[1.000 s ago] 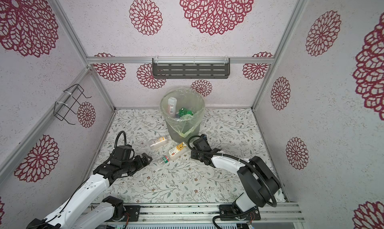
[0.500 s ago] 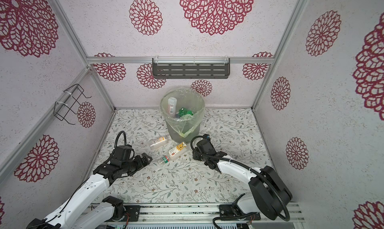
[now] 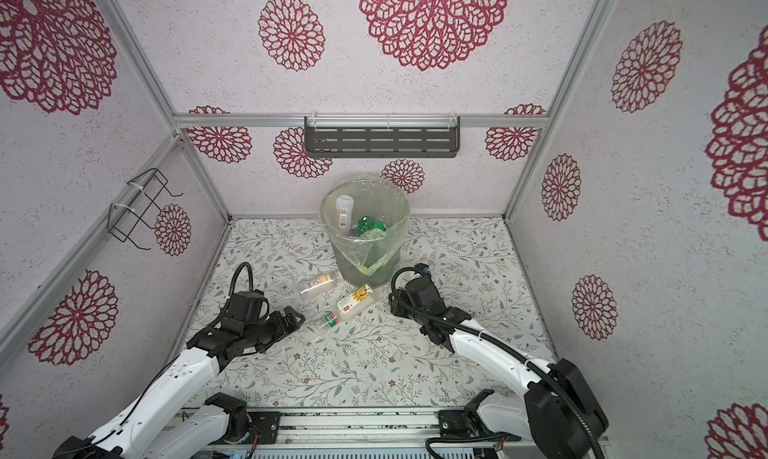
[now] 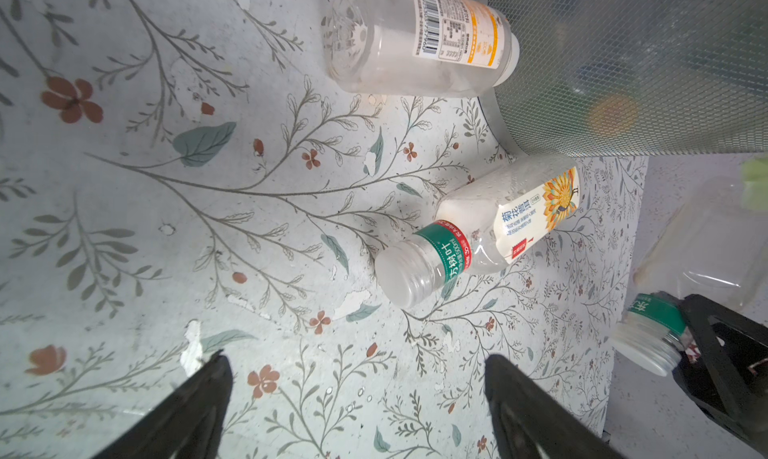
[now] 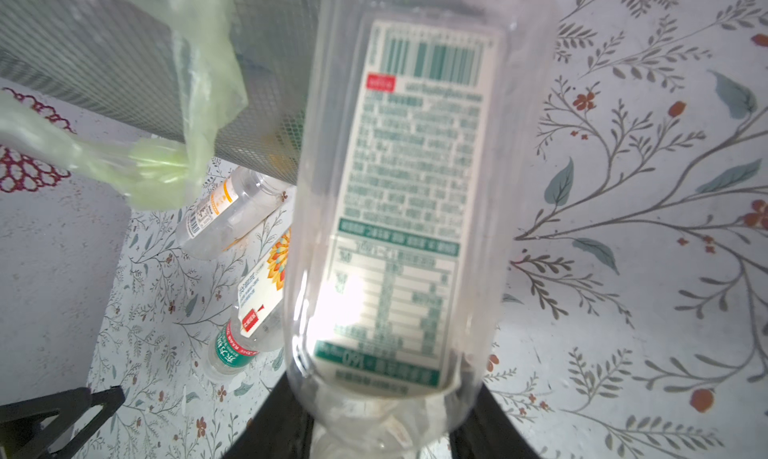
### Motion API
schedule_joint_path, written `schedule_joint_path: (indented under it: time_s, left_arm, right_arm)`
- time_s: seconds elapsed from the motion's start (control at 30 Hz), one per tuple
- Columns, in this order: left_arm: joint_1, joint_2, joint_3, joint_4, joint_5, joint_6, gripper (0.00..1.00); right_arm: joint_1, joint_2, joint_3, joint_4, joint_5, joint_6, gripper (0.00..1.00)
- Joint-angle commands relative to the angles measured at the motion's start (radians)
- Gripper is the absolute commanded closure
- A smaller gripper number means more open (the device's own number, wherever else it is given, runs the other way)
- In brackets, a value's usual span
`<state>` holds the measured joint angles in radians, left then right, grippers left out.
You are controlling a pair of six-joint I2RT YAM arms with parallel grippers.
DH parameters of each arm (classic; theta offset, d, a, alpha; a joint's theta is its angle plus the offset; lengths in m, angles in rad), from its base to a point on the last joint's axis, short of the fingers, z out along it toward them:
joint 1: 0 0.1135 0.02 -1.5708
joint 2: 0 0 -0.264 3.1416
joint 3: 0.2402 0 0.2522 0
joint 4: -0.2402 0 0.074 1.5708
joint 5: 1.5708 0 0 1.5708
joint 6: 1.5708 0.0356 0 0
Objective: Throw the plastic bottles in the bin
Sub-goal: 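Lift the clear green-label bottle with the right gripper, then carry the clear bottle over the bin and open the right gripper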
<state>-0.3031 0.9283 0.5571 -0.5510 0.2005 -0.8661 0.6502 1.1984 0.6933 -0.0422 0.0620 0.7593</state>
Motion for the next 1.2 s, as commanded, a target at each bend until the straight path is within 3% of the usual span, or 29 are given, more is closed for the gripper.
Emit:
schedule_joint_path:
  time_s: [0.0,0.6,1.17]
  left_arm:
    - [-0.006,0.001,0.023,0.026,0.007,-0.007,0.03]
    - [-0.007,0.019,0.038,0.036,0.010,-0.002,0.03]
    - [-0.005,-0.002,0.046,0.019,0.002,-0.002,0.03]
  right_arm:
    - [-0.009,-0.044,0.014,0.022,-0.021,-0.019,0.57]
    - [-0.029,-0.233,0.047,0.026,-0.011,-0.086,0.57]
    - [-0.031,-0.288,0.126,0.037,-0.034,-0.092,0.57]
